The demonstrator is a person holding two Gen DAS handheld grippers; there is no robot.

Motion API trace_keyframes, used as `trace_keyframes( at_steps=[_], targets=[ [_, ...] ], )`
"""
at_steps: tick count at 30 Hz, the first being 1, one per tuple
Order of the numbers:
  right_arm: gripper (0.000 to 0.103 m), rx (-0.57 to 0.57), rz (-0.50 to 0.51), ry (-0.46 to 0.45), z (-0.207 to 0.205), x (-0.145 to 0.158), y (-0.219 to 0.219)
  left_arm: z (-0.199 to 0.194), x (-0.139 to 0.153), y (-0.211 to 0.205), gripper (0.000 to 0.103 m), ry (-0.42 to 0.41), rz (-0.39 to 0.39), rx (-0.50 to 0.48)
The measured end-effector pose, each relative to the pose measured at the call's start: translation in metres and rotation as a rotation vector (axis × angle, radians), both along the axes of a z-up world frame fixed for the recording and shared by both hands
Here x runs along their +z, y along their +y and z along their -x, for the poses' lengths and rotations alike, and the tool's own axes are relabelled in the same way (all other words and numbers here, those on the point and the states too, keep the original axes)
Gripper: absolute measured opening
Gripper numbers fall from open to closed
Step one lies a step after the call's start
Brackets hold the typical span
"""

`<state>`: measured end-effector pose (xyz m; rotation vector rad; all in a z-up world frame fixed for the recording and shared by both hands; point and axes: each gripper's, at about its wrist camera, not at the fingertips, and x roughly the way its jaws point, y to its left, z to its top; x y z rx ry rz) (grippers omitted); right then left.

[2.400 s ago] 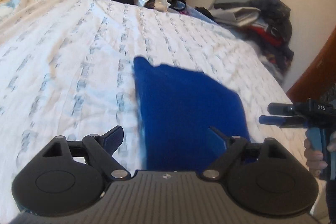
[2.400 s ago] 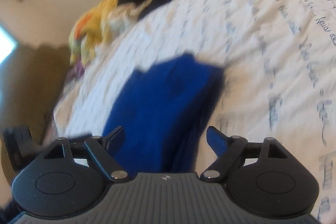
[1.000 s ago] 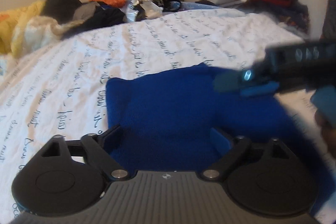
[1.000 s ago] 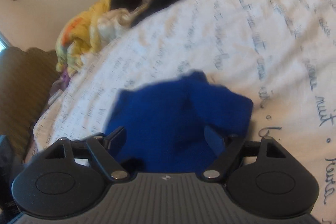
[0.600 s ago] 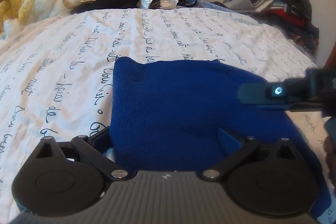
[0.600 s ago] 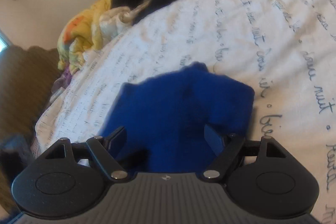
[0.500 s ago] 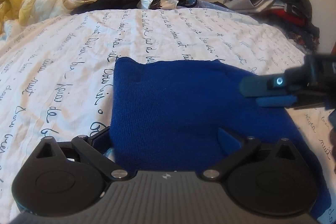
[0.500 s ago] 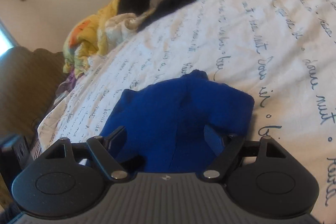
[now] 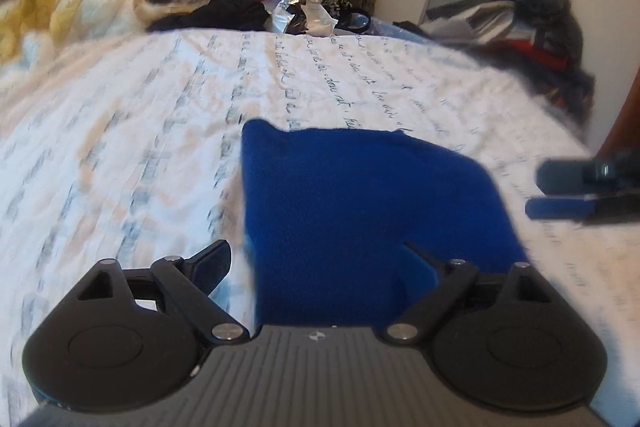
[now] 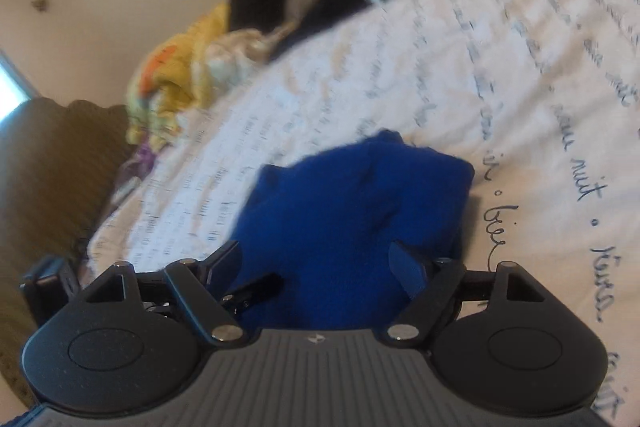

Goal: Fold small clothes

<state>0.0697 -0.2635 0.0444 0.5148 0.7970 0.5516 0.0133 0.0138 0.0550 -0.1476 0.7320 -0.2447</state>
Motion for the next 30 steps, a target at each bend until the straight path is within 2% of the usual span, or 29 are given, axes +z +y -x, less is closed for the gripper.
trace_keyframes(
  at_steps=[1, 4, 6, 8, 9, 10, 11, 12, 13, 15, 17, 20, 21, 22, 24, 25, 26, 28, 30],
  targets=[
    [0.083, -0.002, -0.021, 0.022, 0.011, -0.002, -0.01, 0.009, -0.001, 0.01, 0.089, 0.034, 0.056, -0.003],
    [0.083, 0.016, -0.126, 0.185, 0.029, -0.025, -0.035, 0.027, -0.011, 0.027, 0.084, 0.173, 0.199, -0.036],
    [0.083, 0.038, -0.142, 0.257, 0.032, -0.037, -0.038, 0.034, -0.012, 0.029, 0.082, 0.195, 0.228, -0.039],
    [0.083, 0.074, -0.151, 0.258, 0.034, -0.039, -0.034, 0.033, -0.013, 0.028, 0.075, 0.234, 0.265, -0.051],
    [0.082, 0.09, -0.156, 0.255, 0.033, -0.037, -0.032, 0.03, -0.013, 0.028, 0.06, 0.251, 0.278, -0.059],
    [0.078, 0.1, -0.149, 0.251, 0.031, -0.035, -0.03, 0.029, -0.014, 0.026, 0.036, 0.269, 0.269, -0.06],
    [0.043, 0.113, -0.13, 0.265, 0.028, -0.035, -0.028, 0.027, -0.014, 0.024, 0.021, 0.274, 0.229, -0.054],
    [0.019, 0.123, -0.088, 0.291, 0.024, -0.038, -0.026, 0.025, -0.014, 0.025, 0.015, 0.282, 0.209, -0.05],
    [0.011, 0.132, -0.062, 0.288, 0.023, -0.039, -0.026, 0.026, -0.012, 0.028, 0.014, 0.29, 0.229, -0.043],
    [0.011, 0.143, -0.044, 0.26, 0.027, -0.026, -0.032, 0.036, 0.001, 0.029, 0.013, 0.257, 0.236, -0.055],
    [0.011, 0.159, -0.019, 0.204, 0.042, -0.007, -0.036, 0.051, 0.012, 0.026, 0.013, 0.204, 0.195, -0.092],
    [0.014, 0.146, 0.065, 0.182, 0.057, -0.003, -0.044, 0.064, 0.0, 0.017, 0.021, 0.188, 0.062, -0.106],
    [0.017, 0.13, 0.099, 0.197, 0.058, -0.009, -0.045, 0.069, -0.002, 0.015, 0.032, 0.171, 0.013, -0.099],
    [0.02, 0.121, 0.063, 0.202, 0.06, -0.013, -0.05, 0.075, 0.001, 0.013, 0.05, 0.135, -0.03, -0.083],
    [0.031, 0.048, 0.048, 0.213, 0.06, -0.003, -0.063, 0.09, 0.014, 0.009, 0.077, 0.013, -0.093, -0.067],
    [0.044, 0.011, 0.063, 0.178, 0.059, 0.008, -0.068, 0.095, 0.021, 0.004, 0.085, -0.053, -0.114, -0.083],
    [0.064, -0.009, 0.079, 0.108, 0.057, 0.021, -0.068, 0.099, 0.027, -0.004, 0.087, -0.114, -0.135, -0.122],
    [0.085, -0.003, 0.088, -0.003, 0.04, 0.039, -0.062, 0.096, 0.03, -0.027, 0.087, -0.156, -0.164, -0.2],
    [0.085, 0.032, 0.091, -0.029, 0.013, 0.043, -0.046, 0.081, 0.02, -0.047, 0.086, -0.137, -0.176, -0.247]
  ],
)
